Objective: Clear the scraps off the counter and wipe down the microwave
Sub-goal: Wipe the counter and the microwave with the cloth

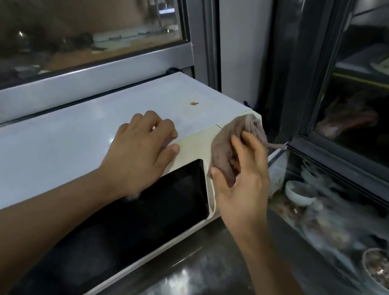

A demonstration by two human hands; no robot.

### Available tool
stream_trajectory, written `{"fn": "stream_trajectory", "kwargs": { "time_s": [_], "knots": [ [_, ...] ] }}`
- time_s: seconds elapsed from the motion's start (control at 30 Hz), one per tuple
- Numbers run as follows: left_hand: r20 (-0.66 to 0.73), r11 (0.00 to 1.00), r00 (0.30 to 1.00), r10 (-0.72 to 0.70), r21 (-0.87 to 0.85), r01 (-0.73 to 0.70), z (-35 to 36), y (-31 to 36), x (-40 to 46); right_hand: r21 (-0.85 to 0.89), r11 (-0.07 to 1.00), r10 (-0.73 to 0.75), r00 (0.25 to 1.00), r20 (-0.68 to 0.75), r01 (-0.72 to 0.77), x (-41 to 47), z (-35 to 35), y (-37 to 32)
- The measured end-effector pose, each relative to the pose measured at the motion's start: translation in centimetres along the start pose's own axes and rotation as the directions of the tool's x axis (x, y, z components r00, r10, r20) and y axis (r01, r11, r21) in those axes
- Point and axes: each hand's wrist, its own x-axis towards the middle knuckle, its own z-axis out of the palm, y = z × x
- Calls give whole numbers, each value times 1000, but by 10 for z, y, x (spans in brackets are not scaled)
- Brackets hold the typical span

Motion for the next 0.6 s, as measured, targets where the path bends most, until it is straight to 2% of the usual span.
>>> {"fn": "stream_trajectory", "kwargs": {
  "time_s": [0.1,0.23,0.33,0.4,0.5,0.6],
  "knots": [
    [-5,1000,1000,-1,2,1,1,0,0,-31,999,16,1000,-21,-17,2,4,6],
    [2,1000,1000,-12,-18,12,-1,0,1,97,989,122,985,-121,-111,0,8,6],
    [4,999,1000,-16,-45,16,0,0,0,184,976,151,967,-203,-114,-5,5,-2],
    [2,998,1000,-21,-57,22,0,-1,0,106,992,85,977,-194,-65,-7,14,-13],
    [-8,998,1000,-20,-65,20,2,-1,0,-118,993,-50,984,-168,30,-2,40,-23],
    [-16,998,1000,-19,-68,17,3,-1,1,-182,980,-115,967,-227,73,-3,54,-11]
  ]
}}
